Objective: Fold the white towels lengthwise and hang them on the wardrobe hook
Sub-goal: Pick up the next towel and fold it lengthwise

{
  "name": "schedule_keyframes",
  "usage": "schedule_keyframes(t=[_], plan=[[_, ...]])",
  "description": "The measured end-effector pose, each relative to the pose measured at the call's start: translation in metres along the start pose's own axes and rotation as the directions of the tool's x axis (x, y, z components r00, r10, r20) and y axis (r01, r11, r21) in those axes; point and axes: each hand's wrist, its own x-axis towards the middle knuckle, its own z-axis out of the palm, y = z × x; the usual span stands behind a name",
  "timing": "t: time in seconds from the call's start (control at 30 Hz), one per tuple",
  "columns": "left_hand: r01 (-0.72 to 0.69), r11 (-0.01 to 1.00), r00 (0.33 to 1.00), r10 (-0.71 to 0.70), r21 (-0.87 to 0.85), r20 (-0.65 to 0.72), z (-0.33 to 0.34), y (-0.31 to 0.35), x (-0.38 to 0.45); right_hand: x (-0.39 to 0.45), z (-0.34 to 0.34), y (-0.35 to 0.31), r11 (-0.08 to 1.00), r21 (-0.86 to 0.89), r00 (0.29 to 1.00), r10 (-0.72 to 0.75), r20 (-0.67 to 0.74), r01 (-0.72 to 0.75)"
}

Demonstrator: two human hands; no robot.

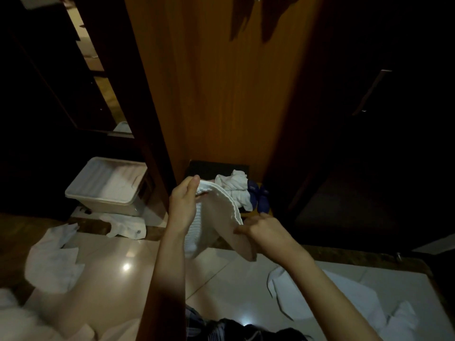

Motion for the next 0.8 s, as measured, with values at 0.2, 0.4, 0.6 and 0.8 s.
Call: schedule_keyframes(t=[0.2,0.4,0.6,0.8], plan=[[0.038,0.996,0.999,-0.036,-0.085,0.027,-0.008,0.008,-0.003,0.008,-0.025,-0.002,0.95,-0.232,0.907,-0.278,-0.317,0.21],[0.0,0.97,0.987,0.039,-0.241,0.157,-0.007,0.018,-0.005,0.019,-0.048,-0.006,0.916,-0.119,0.721,-0.377,-0.581,0.383],[-0.302,0.927,0.945,0.261,0.221,0.196,-0.003,0.024,-0.005,0.019,-0.08,0.005,0.935,-0.026,0.736,-0.295,-0.609,0.354],[-0.18,0.984,0.97,0.176,0.006,0.168,0.02,0.034,-0.016,0.011,-0.104,0.013,0.951,0.245,0.839,-0.029,-0.543,0.191]])
